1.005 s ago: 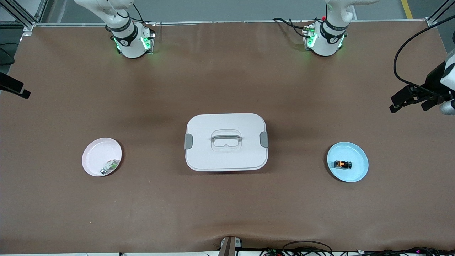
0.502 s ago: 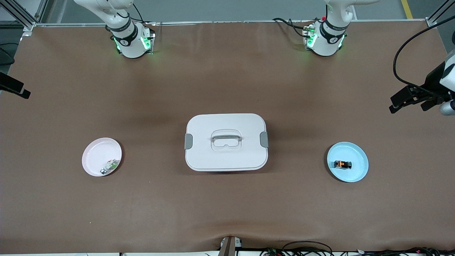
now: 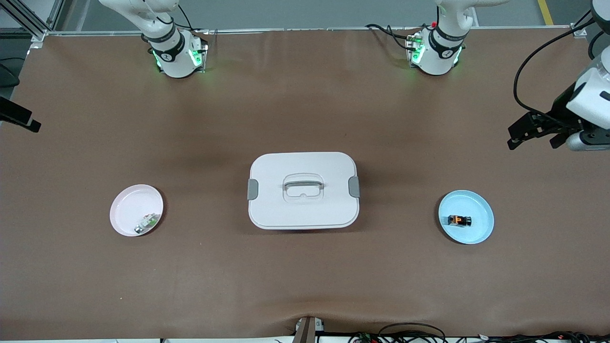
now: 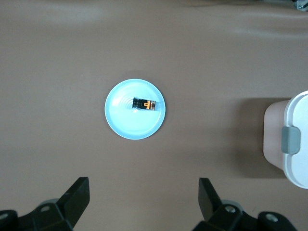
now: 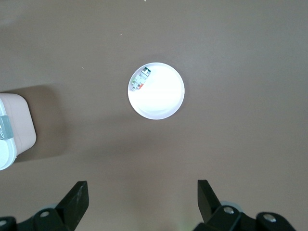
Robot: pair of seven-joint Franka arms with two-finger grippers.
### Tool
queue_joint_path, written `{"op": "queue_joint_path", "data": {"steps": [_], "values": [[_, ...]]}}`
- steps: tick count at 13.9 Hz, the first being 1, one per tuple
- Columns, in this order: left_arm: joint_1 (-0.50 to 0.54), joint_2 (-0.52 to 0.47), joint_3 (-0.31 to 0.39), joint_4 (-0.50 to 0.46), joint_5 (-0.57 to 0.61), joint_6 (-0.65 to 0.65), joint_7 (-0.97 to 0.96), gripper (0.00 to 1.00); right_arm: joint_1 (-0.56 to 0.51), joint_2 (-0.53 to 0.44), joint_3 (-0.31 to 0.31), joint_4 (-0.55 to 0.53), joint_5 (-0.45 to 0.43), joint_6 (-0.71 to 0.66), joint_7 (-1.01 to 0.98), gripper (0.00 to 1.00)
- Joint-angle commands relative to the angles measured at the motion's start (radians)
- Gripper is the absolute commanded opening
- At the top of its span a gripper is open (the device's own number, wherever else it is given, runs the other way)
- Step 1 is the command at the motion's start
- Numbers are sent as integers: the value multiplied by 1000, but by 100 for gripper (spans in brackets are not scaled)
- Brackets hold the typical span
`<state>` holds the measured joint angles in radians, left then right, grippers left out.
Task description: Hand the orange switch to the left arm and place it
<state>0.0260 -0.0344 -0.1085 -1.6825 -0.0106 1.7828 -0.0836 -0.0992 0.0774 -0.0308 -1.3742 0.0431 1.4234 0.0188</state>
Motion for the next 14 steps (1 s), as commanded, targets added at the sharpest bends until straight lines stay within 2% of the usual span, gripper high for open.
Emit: {"op": "queue_joint_path", "data": {"steps": [1, 7, 10, 14], "values": [[12, -64, -3, -77, 7, 38, 65, 100, -19, -15, 12, -14, 15, 5, 4, 100], [11, 2, 6, 1, 12, 24, 42, 100, -19, -15, 12, -14, 15, 5, 4, 100], [14, 25, 6, 27, 11, -77, 48, 100, -20, -15, 12, -14, 15, 3, 4, 100], [12, 30, 6, 29, 11, -97, 48, 100, -24, -13, 12, -14, 15, 6, 4, 100]]}}
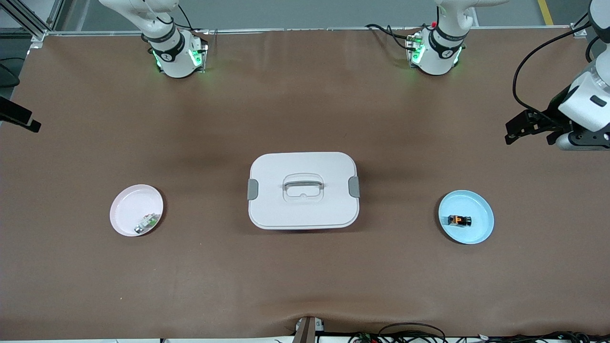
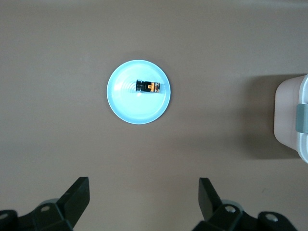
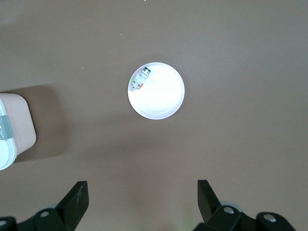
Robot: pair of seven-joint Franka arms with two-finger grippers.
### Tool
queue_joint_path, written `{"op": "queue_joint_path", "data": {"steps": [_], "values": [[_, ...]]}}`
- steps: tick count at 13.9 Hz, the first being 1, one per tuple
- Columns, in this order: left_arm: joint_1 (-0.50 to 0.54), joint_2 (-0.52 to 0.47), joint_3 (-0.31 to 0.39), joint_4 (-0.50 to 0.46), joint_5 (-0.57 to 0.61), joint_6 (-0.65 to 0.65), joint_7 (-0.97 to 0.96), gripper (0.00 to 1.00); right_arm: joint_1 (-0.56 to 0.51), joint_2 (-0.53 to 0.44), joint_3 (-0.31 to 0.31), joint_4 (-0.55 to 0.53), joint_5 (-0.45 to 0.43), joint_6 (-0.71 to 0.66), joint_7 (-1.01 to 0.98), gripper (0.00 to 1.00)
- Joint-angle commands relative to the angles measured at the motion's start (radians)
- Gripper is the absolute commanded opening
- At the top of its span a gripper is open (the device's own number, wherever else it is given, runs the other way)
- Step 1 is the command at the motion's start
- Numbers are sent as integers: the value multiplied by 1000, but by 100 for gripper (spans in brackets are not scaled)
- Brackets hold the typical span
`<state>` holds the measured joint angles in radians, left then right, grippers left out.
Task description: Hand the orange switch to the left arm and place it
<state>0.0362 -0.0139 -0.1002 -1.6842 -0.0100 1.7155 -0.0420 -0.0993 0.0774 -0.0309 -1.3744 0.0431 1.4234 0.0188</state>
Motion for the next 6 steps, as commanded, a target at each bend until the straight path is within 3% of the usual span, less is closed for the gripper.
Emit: {"op": "queue_joint_path", "data": {"steps": [1, 6], "values": [[4, 9, -3, 31, 10, -30, 8, 100, -32, -13, 12, -14, 15, 8, 4, 100], [4, 9, -3, 34, 5, -30, 10, 100, -23, -15, 19, -14, 15, 6, 4, 100]]}}
